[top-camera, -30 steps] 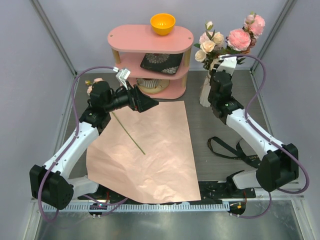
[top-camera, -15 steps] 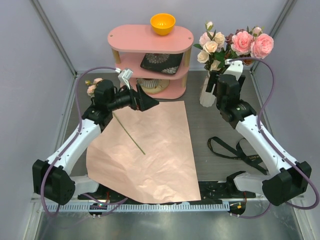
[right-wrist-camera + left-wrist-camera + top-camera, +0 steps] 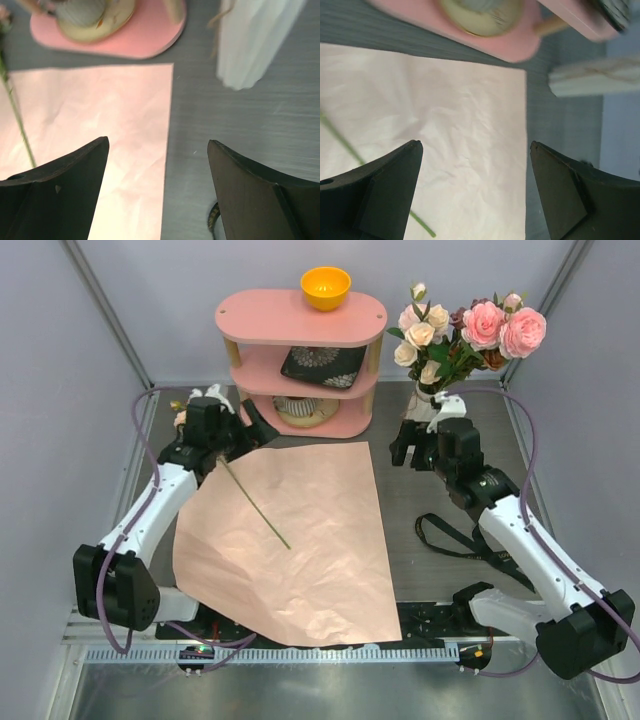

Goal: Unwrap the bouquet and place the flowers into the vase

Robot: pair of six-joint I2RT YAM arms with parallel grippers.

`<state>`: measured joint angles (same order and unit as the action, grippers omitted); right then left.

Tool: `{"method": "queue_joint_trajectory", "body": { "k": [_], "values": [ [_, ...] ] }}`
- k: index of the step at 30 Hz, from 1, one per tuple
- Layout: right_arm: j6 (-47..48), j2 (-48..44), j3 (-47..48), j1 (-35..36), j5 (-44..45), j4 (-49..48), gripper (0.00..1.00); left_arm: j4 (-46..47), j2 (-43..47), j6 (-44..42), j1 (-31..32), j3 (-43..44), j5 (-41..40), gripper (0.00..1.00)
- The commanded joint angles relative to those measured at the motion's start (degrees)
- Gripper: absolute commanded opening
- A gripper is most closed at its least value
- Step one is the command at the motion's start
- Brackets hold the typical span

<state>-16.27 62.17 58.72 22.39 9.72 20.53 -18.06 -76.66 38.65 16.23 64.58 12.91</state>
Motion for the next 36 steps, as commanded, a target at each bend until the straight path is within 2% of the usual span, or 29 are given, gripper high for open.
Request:
{"method": "queue_joint_trajectory", "body": {
  "k": [1, 3, 4, 7, 12, 17, 20, 26, 27, 30, 33, 36],
  "values": [
    [-2.01, -1.97, -6.32, 2.91, -14.71, -6.20, 0.86, -9.61, -0.94, 8.19, -10.57, -1.73, -9.56, 0.90],
    [-2.71, -1.09, -7.82, 4.58, -15.69, -6.91, 0.86, -11.80, -2.86, 8.02, -12.70, -2.26, -11.05, 0.87],
    [-2.89, -0.65, -9.05, 5.29, -15.95, -7.61, 0.86, -12.60, -3.83, 6.80, -13.06, -1.74, -14.37, 0.85],
    [-4.11, 0.23, -10.55, 8.45, -16.39, -8.93, 0.86, -13.66, -9.00, 5.03, -12.98, 1.07, -16.76, 0.84],
    [-5.35, -1.17, -11.43, 11.62, -16.83, -9.46, 0.86, -17.96, -19.82, 6.61, -12.98, 11.17, -24.23, 0.83],
    [-4.65, -6.09, -12.31, 11.71, -14.99, -6.92, 0.86, -27.80, -33.89, 8.81, -12.80, 24.60, -27.93, 0.79],
    [-3.50, -8.81, -12.75, 11.80, -12.98, -4.72, 0.86, -27.99, -38.19, 9.33, -12.10, 26.82, -30.66, 0.76],
    [-2.53, -11.11, -13.10, 11.80, -10.86, -2.52, 0.85, -25.88, -40.84, 10.57, -11.92, 25.34, -32.94, 0.58],
    [-2.54, -11.11, -13.10, 11.80, -11.38, -2.60, 0.86, -25.71, -41.46, 10.56, -11.75, 25.16, -32.86, 0.49],
    [-2.89, -10.41, -13.28, 11.80, -11.91, -3.04, 0.86, -25.27, -41.90, 10.74, -11.48, 24.55, -33.21, 0.37],
    [-3.24, -9.62, -12.75, 11.80, -12.18, -2.61, 0.86, -24.30, -41.64, 10.83, -11.39, 23.84, -33.91, 0.28],
    [-4.02, -9.52, -12.14, 11.80, -12.44, -2.34, 0.86, -23.33, -40.67, 11.00, -11.31, 22.96, -33.83, 0.24]
  ]
}}
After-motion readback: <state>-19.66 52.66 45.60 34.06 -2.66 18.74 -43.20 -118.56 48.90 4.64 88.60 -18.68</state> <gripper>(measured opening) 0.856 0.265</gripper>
